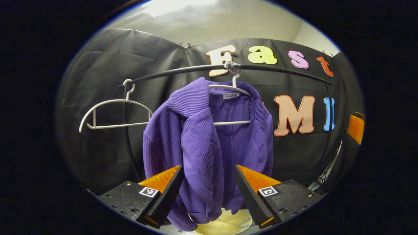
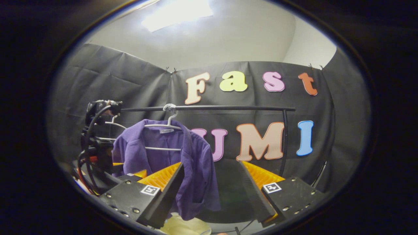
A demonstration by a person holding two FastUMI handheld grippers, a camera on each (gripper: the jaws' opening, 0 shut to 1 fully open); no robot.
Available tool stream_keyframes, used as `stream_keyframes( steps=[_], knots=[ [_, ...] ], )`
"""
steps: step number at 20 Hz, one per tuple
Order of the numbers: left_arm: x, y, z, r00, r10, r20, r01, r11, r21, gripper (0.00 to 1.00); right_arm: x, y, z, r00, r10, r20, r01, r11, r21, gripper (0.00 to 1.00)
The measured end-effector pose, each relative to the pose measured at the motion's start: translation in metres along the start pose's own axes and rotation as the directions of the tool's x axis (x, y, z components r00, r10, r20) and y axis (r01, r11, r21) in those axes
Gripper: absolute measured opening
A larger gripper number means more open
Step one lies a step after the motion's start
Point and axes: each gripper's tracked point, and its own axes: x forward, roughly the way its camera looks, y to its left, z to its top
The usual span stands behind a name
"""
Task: Grasp the clothes on the hanger with both hands and then place them into the laundry hamper below.
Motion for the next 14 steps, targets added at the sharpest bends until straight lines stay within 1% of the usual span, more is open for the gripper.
stream_keyframes(
  steps=[2,5,8,9,14],
  knots=[
    [0.013,0.002,-0.004,1.0,-0.005,-0.001,0.005,1.0,0.004,0.91,0.005,0.001,-0.002,1.0,-0.017,0.0,0.017,1.0,-0.003,0.99],
    [0.031,0.008,-0.007,1.0,-0.006,-0.003,0.007,1.0,0.009,0.92,0.021,0.008,-0.005,0.999,-0.033,-0.003,0.033,0.999,-0.001,0.99],
    [0.043,0.017,-0.006,1.0,-0.004,0.018,0.003,1.0,0.02,0.84,0.032,0.019,-0.013,0.999,-0.038,-0.007,0.038,0.999,0.002,0.99],
    [0.047,0.018,-0.006,1.0,-0.011,0.019,0.011,1.0,0.022,0.77,0.034,0.023,-0.016,0.999,-0.04,-0.011,0.04,0.999,0.003,0.99],
    [0.059,0.018,-0.01,0.997,-0.073,0.006,0.073,0.997,0.018,0.31,0.049,0.039,-0.027,0.999,-0.024,-0.025,0.025,0.999,0.024,0.99]
  ],
)
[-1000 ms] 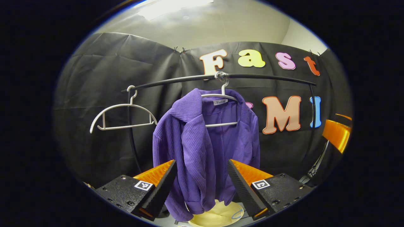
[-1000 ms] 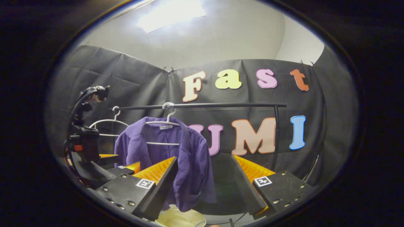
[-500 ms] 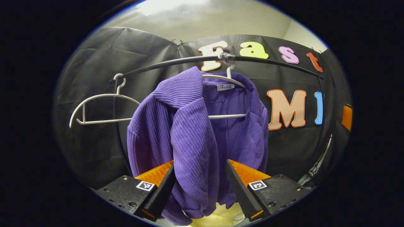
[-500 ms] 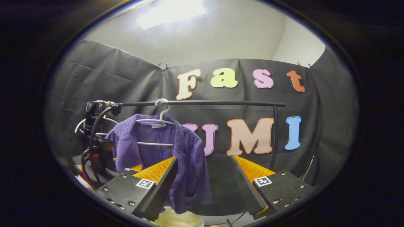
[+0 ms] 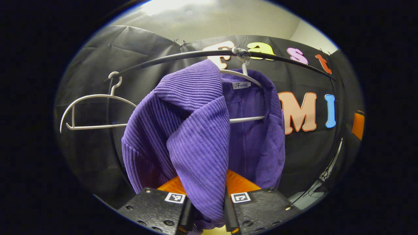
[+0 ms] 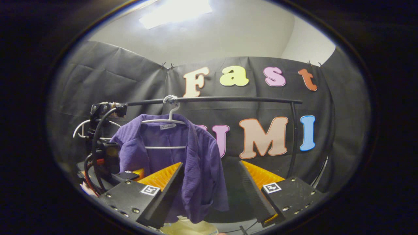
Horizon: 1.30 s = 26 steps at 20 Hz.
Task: Grasp the clothes on the hanger with both hands and then place them into the laundry hamper below.
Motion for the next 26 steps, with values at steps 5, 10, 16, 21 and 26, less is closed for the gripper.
stream_keyframes(
  steps=[5,10,16,21,26],
  knots=[
    [-0.003,0.002,0.001,1.0,-0.013,-0.023,0.013,1.0,0.008,0.07,0.026,0.011,-0.006,0.999,0.041,-0.012,-0.041,0.999,-0.015,0.99],
    [-0.009,0.007,0.006,1.0,0.008,-0.028,-0.006,0.999,0.048,0.02,0.064,0.026,-0.022,0.995,0.099,-0.031,-0.099,0.995,-0.002,0.99],
    [-0.012,0.015,0.009,0.998,0.05,-0.04,-0.047,0.997,0.052,0.05,0.11,0.051,-0.046,0.982,0.177,-0.067,-0.176,0.984,0.015,0.99],
    [-0.017,0.019,0.014,0.997,0.063,-0.041,-0.061,0.997,0.051,0.05,0.149,0.067,-0.064,0.977,0.195,-0.085,-0.196,0.981,0.001,0.99],
    [-0.026,0.031,0.027,0.996,0.086,-0.013,-0.085,0.994,0.068,0.06,0.174,0.078,-0.086,0.967,0.216,-0.132,-0.219,0.976,-0.011,0.86]
  ],
)
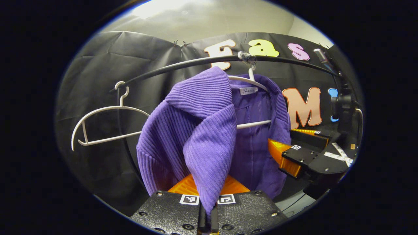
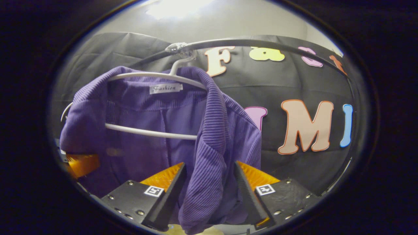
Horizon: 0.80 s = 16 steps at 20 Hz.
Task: Grasp the clothes on the hanger with both hands and then place them into the laundry hamper below.
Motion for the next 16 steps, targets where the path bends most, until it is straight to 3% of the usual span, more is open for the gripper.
stream_keyframes(
  steps=[1,2,3,4,6,7,10,12,14,15,16],
  knots=[
    [-0.002,0.003,0.002,1.0,0.006,0.0,-0.006,1.0,-0.002,0.08,0.004,-0.001,-0.004,1.0,-0.012,-0.012,0.012,1.0,-0.004,0.86],
    [-0.004,0.006,0.004,1.0,0.012,0.002,-0.012,1.0,-0.007,0.08,0.007,-0.002,-0.006,1.0,-0.01,-0.022,0.01,1.0,-0.005,0.75],
    [-0.005,0.01,0.006,1.0,0.018,0.002,-0.018,1.0,-0.013,0.08,0.011,-0.001,-0.008,0.999,-0.01,-0.037,0.01,1.0,-0.005,0.79],
    [-0.008,0.012,0.008,1.0,0.02,0.004,-0.02,1.0,-0.018,0.08,0.014,-0.001,-0.013,0.999,-0.012,-0.047,0.012,1.0,-0.007,0.75],
    [-0.013,0.016,0.013,1.0,0.026,0.008,-0.026,0.999,-0.024,0.08,0.015,-0.001,-0.014,0.998,-0.014,-0.056,0.013,1.0,-0.008,0.53],
    [-0.016,0.018,0.017,1.0,0.028,0.014,-0.027,0.999,-0.026,0.08,0.016,0.0,-0.017,0.998,-0.009,-0.067,0.008,1.0,-0.014,0.51],
    [-0.025,0.026,0.03,0.999,0.035,0.038,-0.034,0.999,-0.029,0.08,0.019,-0.011,-0.019,0.995,-0.062,-0.084,0.059,0.998,-0.035,0.2],
    [-0.03,0.034,0.04,0.997,0.045,0.058,-0.043,0.998,-0.034,0.08,0.017,-0.02,-0.02,0.989,-0.099,-0.107,0.095,0.995,-0.036,0.1],
    [-0.035,0.042,0.05,0.995,0.058,0.076,-0.054,0.997,-0.046,0.08,0.016,-0.027,-0.017,0.985,-0.134,-0.105,0.131,0.991,-0.041,0.1],
    [-0.037,0.047,0.055,0.994,0.068,0.083,-0.063,0.997,-0.05,0.08,0.015,-0.033,-0.014,0.983,-0.157,-0.093,0.154,0.987,-0.044,0.14],
    [-0.038,0.052,0.059,0.993,0.078,0.089,-0.074,0.996,-0.055,0.08,0.01,-0.039,-0.012,0.978,-0.185,-0.091,0.181,0.982,-0.046,0.04]
  ],
)
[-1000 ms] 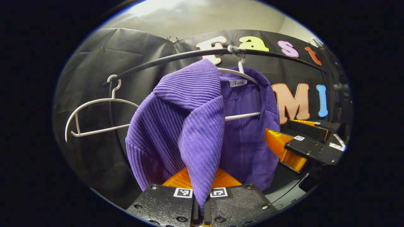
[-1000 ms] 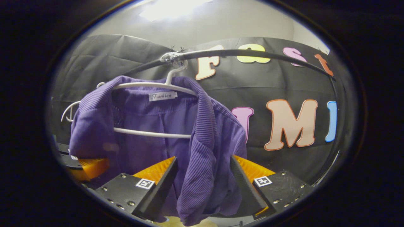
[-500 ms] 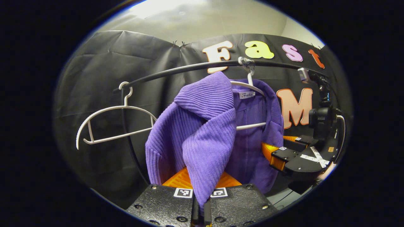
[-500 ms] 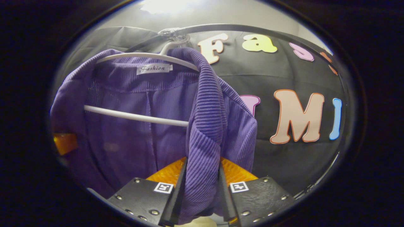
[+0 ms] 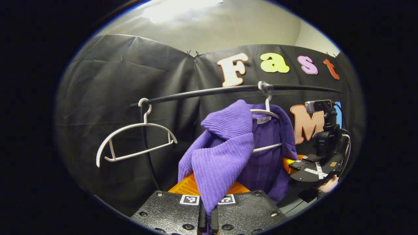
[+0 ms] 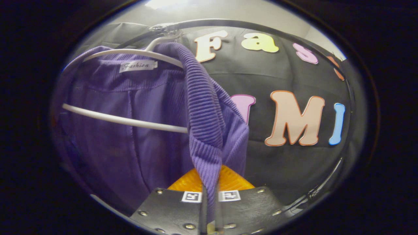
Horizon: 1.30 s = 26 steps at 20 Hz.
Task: Grasp the clothes on the hanger with both hands and then place them into the laundry hamper below.
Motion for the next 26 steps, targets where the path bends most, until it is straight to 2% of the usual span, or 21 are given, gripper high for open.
stream_keyframes(
  steps=[1,5,6,8,11,18,24,26],
  knots=[
    [-0.002,0.005,0.005,1.0,0.009,0.009,-0.009,1.0,-0.006,0.08,0.0,-0.004,0.003,1.0,-0.005,0.005,0.005,1.0,0.006,0.02],
    [-0.008,0.015,0.024,0.999,0.019,0.041,-0.017,0.999,-0.037,0.08,0.003,-0.022,0.011,0.998,-0.055,0.028,0.056,0.998,-0.02,0.04],
    [-0.01,0.016,0.029,0.999,0.015,0.05,-0.013,0.999,-0.045,0.08,0.001,-0.027,0.016,0.997,-0.069,0.039,0.07,0.997,-0.028,0.01],
    [-0.012,0.02,0.038,0.998,0.009,0.066,-0.004,0.998,-0.068,0.07,-0.003,-0.033,0.022,0.994,-0.092,0.057,0.094,0.995,-0.035,0.04],
    [-0.014,0.023,0.048,0.997,-0.001,0.079,0.01,0.994,-0.106,0.07,-0.001,-0.047,0.035,0.989,-0.118,0.088,0.122,0.992,-0.045,0.01],
    [-0.02,0.012,0.053,0.993,-0.104,0.055,0.113,0.974,-0.195,0.07,0.006,-0.072,0.064,0.975,-0.159,0.156,0.173,0.982,-0.076,0.01],
    [-0.03,-0.005,0.072,0.982,-0.172,0.079,0.182,0.974,-0.133,0.08,0.013,-0.081,0.085,0.964,-0.171,0.206,0.191,0.978,-0.08,0.0],
    [-0.03,-0.002,0.079,0.983,-0.161,0.091,0.171,0.979,-0.111,0.08,0.017,-0.082,0.088,0.962,-0.17,0.216,0.19,0.979,-0.078,0.01]
  ],
)
